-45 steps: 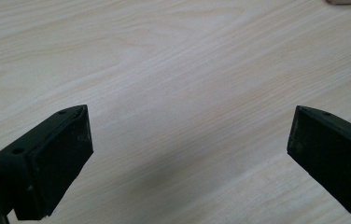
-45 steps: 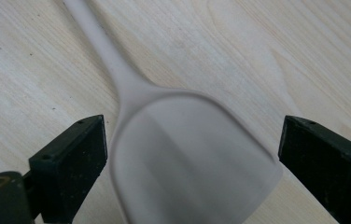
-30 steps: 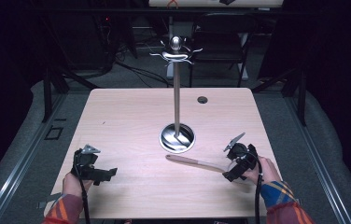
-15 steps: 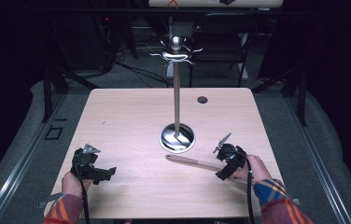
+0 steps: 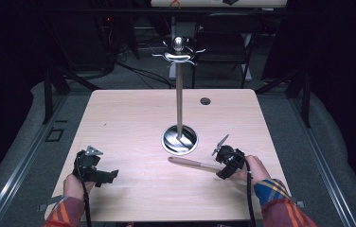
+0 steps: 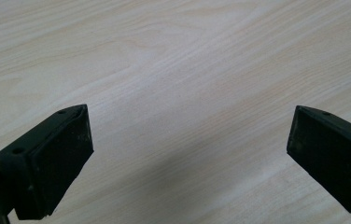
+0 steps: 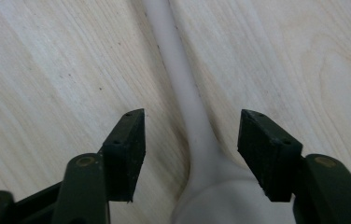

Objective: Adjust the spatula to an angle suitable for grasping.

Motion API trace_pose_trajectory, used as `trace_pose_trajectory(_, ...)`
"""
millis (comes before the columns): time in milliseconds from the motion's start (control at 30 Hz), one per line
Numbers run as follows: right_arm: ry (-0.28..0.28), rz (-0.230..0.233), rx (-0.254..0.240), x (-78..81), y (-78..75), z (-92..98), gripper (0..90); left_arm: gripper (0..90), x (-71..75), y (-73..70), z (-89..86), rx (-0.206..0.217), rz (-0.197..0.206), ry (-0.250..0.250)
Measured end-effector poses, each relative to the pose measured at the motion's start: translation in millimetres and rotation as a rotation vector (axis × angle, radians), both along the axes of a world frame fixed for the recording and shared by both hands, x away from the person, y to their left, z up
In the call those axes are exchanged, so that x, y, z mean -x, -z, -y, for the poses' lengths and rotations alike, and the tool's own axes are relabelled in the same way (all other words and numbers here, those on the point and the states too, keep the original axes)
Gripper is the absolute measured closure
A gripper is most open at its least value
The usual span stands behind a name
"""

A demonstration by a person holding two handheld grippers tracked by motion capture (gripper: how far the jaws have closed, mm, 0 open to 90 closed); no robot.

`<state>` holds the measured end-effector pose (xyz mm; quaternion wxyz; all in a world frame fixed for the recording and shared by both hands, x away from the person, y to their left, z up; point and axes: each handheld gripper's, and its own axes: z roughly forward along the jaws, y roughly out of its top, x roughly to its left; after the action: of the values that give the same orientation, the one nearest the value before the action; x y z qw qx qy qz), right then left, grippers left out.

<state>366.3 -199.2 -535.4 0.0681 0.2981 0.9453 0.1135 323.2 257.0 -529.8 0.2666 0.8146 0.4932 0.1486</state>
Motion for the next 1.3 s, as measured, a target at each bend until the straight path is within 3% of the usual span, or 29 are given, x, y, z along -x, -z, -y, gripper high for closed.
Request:
trace_pose_trajectory(267,-0.007,-0.02,0.01,-5.1,4.3,-4.3,57.8,0.7,0.4,0.2,1.4,-0.002,-0.001,-0.002)
trace_pose_trajectory(467,0.001,-0.001,0.025,-5.2,5.5,-4.8,68.9,0.8,0.9,-0.9,1.9,-0.008,0.014,0.011)
trace_pose_trajectory(833,0.011,-0.01,0.023,-2.3,5.6,-1.5,72.2,0.8,1.6,-1.6,0.7,-0.006,0.006,0.018)
trace_pose_trajectory(967,0.009,-0.019,0.045,-0.3,4.2,-1.7,72.4,0.8,1.8,-1.6,0.5,-0.007,0.007,0.019)
trace_pose_trajectory(1300,-0.014,-0.035,0.046,-0.7,5.5,-5.4,67.6,0.7,0.2,0.7,0.0,-0.008,0.009,0.017)
